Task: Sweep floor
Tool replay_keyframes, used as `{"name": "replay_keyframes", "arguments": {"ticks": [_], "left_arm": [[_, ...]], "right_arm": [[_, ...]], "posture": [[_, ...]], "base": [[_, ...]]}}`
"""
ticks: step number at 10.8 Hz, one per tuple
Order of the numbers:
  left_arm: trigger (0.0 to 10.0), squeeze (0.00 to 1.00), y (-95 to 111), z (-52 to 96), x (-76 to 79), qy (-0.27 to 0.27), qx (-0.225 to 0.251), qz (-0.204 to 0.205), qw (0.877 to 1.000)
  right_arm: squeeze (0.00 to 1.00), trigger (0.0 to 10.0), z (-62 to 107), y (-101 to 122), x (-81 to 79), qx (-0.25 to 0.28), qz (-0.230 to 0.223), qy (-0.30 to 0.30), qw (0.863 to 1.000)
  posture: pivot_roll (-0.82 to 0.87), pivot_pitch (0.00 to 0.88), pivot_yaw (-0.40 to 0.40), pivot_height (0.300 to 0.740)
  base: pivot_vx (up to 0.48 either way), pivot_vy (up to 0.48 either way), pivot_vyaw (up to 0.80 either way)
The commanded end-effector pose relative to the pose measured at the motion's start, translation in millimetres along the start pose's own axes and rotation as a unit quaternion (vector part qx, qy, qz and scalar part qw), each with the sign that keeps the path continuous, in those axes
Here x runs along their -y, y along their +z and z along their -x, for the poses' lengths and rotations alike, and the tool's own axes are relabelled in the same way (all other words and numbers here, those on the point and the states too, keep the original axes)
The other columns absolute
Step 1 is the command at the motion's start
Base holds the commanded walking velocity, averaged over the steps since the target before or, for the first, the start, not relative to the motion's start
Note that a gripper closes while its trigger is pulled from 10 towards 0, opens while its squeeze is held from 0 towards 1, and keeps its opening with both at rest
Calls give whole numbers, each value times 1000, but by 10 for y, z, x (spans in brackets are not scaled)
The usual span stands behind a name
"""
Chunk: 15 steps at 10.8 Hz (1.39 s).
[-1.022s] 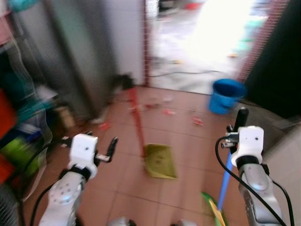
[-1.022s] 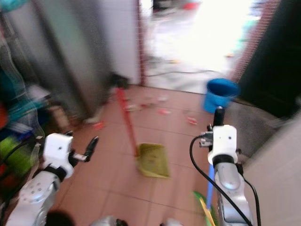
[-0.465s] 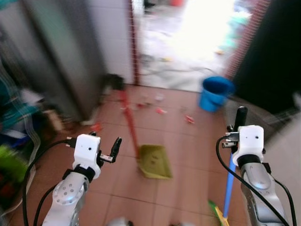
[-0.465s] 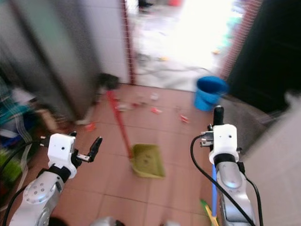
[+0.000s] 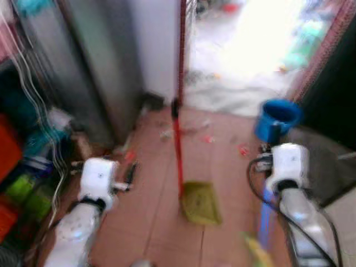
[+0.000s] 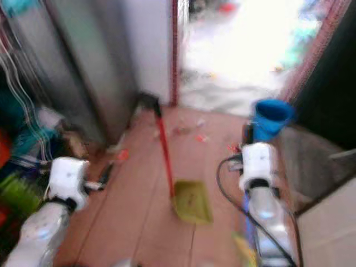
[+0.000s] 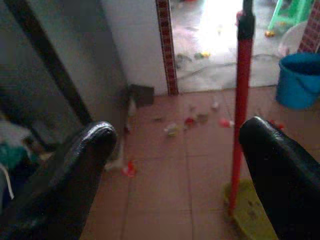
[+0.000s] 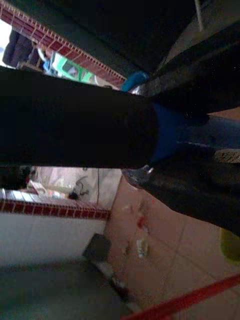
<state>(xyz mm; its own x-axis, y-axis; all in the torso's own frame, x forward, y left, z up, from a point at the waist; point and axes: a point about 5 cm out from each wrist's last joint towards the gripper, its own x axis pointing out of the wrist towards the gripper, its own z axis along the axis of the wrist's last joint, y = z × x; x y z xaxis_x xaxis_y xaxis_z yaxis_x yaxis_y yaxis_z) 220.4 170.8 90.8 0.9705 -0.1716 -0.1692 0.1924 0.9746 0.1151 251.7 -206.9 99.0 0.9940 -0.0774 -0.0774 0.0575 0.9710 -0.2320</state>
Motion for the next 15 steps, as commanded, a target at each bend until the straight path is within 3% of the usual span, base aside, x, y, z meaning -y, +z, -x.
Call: {"name": "replay_keyframes", "arguments": {"ticks": [1,2,3,4,5,12,15], "left_arm": [[10000,141,-8,-1,34,0,0,6,1000],[10000,1000,10,-1,37,-3,5,7,1000],[10000,1000,4,-4,68,-9,1,10,1000],[10000,231,-9,-16,87,-12,-9,0,1000],[10000,0,-7,-26,107,-22,-8,6,1000],[10000,0,23,-21,128,-25,-2,19,1000],[10000,0,44,-25,91,-5,9,23,1000]], "right_arm": [[0,10000,-8,49,76,11,6,-11,1000],[0,10000,-9,47,71,11,6,-10,1000],[0,10000,-12,46,66,11,6,-10,1000],[0,10000,-14,48,62,11,6,-10,1000],[0,10000,-17,47,60,12,5,-10,1000],[0,10000,-14,43,55,9,5,-8,1000],[0,10000,-11,31,55,7,6,-6,1000]], "posture": [[-36,0,14,740],[-36,0,14,740],[-36,0,14,740],[-36,0,14,740],[-36,0,15,740],[-37,9,16,740],[-36,12,16,740]], "base": [[0,0,0],[0,0,0],[0,0,0],[0,0,0],[0,0,0],[0,-374,0],[0,0,0]]}}
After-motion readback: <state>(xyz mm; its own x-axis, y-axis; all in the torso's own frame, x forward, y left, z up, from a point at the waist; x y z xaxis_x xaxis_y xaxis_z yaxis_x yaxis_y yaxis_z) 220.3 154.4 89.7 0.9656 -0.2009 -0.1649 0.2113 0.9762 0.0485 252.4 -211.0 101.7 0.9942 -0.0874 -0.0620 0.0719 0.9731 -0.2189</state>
